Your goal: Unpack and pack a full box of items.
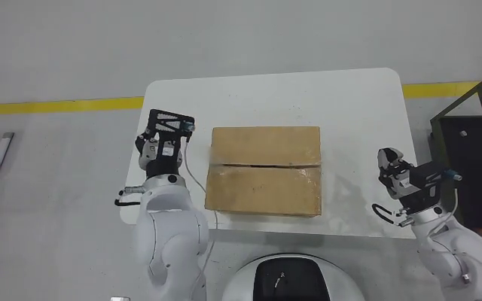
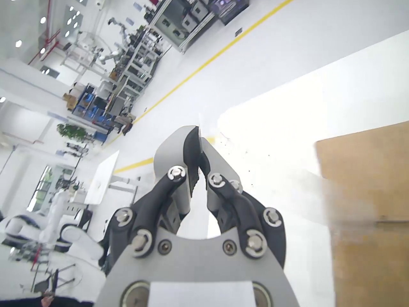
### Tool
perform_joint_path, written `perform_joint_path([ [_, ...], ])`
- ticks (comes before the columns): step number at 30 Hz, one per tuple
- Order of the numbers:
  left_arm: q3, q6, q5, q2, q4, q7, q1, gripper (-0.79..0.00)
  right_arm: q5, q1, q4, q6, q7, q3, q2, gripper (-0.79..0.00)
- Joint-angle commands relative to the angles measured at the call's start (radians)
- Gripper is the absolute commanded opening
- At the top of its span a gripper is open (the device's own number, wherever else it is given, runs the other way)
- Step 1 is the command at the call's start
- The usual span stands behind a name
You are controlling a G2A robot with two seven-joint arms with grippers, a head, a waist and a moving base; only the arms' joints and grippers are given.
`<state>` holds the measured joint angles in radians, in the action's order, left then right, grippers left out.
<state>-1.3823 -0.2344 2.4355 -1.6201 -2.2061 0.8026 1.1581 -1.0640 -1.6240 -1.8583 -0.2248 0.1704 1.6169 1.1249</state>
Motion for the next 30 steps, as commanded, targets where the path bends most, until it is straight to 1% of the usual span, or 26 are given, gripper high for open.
perform_joint_path([
  [1, -0.044, 0.004, 0.027, 0.004, 0.007, -0.010, -0.006, -0.785, 0.004, 0.002, 0.005, -0.010, -0.002, 0.003, 0.000, -0.785],
  [4, -0.092, 0.026, 0.061, 0.009, 0.037, -0.022, -0.012, -0.785, 0.001, 0.005, 0.014, -0.025, -0.008, 0.004, 0.001, -0.785],
  [13, -0.167, 0.125, 0.111, 0.014, 0.103, -0.025, 0.001, -0.785, -0.010, 0.014, 0.029, -0.043, -0.016, 0.012, 0.002, -0.785],
  [17, -0.208, 0.177, 0.123, 0.014, 0.132, 0.016, -0.006, -0.785, -0.015, 0.015, 0.029, -0.048, -0.021, 0.015, 0.003, -0.785],
  [18, -0.214, 0.182, 0.125, 0.014, 0.141, 0.030, -0.009, -0.680, -0.017, 0.015, 0.029, -0.049, -0.022, 0.016, 0.003, -0.785],
  [19, -0.220, 0.184, 0.133, 0.014, 0.150, 0.039, -0.012, -0.382, -0.021, 0.015, 0.028, -0.050, -0.024, 0.016, 0.003, -0.785],
  [20, -0.225, 0.187, 0.138, 0.014, 0.160, 0.046, -0.015, 0.000, -0.023, 0.015, 0.028, -0.050, -0.025, 0.017, 0.003, -0.785],
  [24, -0.233, 0.183, 0.121, 0.013, 0.174, 0.082, -0.027, 0.000, -0.027, 0.015, 0.026, -0.051, -0.031, 0.017, 0.004, -0.785],
  [27, -0.232, 0.177, 0.093, 0.011, 0.165, 0.087, -0.024, 0.000, -0.033, 0.015, 0.027, -0.052, -0.035, 0.015, 0.005, -0.785],
  [30, -0.238, 0.183, 0.041, 0.008, 0.149, 0.116, -0.026, 0.000, -0.039, 0.014, 0.027, -0.049, -0.036, 0.014, 0.006, -0.785],
])
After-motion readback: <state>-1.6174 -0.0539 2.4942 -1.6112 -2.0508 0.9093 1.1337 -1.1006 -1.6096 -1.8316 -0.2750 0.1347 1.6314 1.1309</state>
